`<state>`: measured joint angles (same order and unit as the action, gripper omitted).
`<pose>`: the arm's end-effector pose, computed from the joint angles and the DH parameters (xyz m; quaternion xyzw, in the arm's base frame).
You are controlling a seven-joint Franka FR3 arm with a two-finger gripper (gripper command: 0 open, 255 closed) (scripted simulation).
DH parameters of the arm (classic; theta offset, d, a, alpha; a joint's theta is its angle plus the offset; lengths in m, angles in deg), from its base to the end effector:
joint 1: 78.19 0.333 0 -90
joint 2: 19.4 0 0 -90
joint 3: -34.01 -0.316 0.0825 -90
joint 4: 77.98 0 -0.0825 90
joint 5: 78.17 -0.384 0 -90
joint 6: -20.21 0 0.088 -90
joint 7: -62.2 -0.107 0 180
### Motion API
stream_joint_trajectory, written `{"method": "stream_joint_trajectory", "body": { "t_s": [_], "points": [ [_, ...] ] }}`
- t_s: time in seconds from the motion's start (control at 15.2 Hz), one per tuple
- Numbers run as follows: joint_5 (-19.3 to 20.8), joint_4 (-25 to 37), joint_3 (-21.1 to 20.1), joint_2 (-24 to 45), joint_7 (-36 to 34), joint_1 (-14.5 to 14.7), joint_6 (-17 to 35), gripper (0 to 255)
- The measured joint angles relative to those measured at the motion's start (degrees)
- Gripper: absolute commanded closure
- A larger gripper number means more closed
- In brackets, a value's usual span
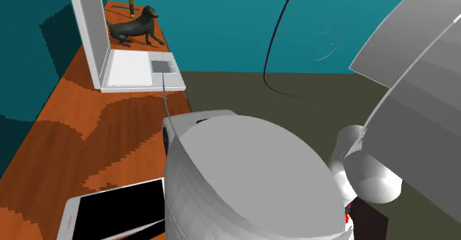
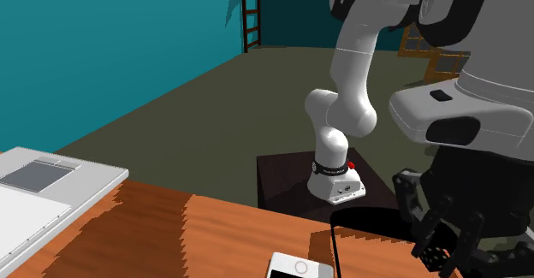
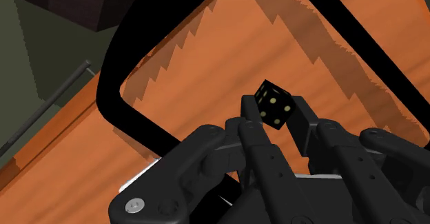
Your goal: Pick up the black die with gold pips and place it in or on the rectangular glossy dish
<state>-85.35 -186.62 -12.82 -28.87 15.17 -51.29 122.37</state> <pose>0.1160 0.5155 0.5471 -0.9767 -0.2148 0.0004 0.0015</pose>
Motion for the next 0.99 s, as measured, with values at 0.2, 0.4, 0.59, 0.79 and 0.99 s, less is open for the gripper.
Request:
{"method": "stream_joint_trajectory", "body": {
  "t_s": [0.2,0.4,0.59,0.79,0.99],
  "points": [
    [-0.1,-1.6,0.0,-0.1,0.1,0.1,1.5,255],
    [-0.1,-1.7,-0.1,0.0,0.1,0.0,1.7,255],
    [-0.1,-1.7,-0.1,0.0,0.1,0.0,1.8,0],
    [-0.1,-1.7,-0.1,0.0,0.1,0.0,1.8,0],
    [-0.1,-1.7,-0.1,0.0,0.1,0.0,1.8,0]
  ]
}}
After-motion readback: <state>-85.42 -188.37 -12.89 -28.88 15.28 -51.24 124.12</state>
